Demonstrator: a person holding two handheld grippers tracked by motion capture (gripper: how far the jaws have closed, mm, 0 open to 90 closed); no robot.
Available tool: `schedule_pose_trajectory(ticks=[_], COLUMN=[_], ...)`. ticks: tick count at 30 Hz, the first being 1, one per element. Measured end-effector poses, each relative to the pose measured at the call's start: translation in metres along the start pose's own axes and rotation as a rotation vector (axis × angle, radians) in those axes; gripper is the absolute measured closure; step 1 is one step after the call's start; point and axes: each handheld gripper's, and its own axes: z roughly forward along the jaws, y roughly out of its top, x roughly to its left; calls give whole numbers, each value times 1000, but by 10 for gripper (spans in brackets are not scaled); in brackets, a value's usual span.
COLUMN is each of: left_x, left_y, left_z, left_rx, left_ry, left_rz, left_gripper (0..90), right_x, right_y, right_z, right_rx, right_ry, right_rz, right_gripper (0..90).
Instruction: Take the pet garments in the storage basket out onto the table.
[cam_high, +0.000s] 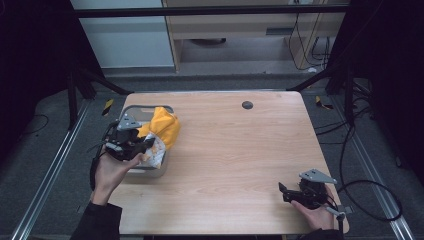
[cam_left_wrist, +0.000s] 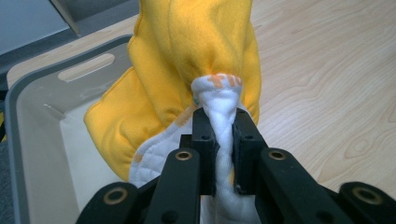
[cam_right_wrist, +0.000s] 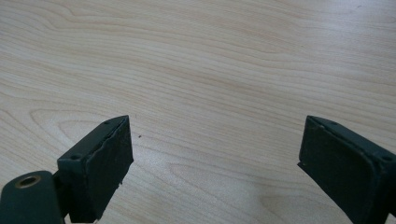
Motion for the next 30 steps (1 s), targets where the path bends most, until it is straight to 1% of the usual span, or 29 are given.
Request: schedule_pose_trajectory(ticks=[3, 6, 7, 9, 12, 16, 17, 23, 30], left_x=[-7, -13, -16, -19, -24, -31, -33, -44, -55], left_y=[2, 4, 5, 7, 9, 13, 13, 16, 18], left_z=[1, 3, 4, 5, 8, 10, 11, 17, 25], left_rx=[-11, -7, -11, -10, -12, -12, -19, -23, -17], left_ry=[-13, -29, -32, -40, -56, -66, -69, -101, -119], left_rz=[6, 25, 21, 35, 40, 53, 52, 67, 80], left_gripper=[820, 820, 820, 820, 820, 820, 820, 820, 820], right_x=[0, 0, 0, 0, 0, 0, 0, 0, 0], right_y=[0, 0, 0, 0, 0, 0, 0, 0, 0], right_z=[0, 0, 0, 0, 0, 0, 0, -1, -1], right_rx=[0, 0, 1, 1, 2, -1, -1, -2, -5], right_ry=[0, 1, 2, 3, 3, 1, 1, -1, 0], right_rz=[-1, -1, 0, 0, 0, -2, -1, -1, -2], right_gripper=[96, 96, 96, 96, 96, 96, 96, 96, 96])
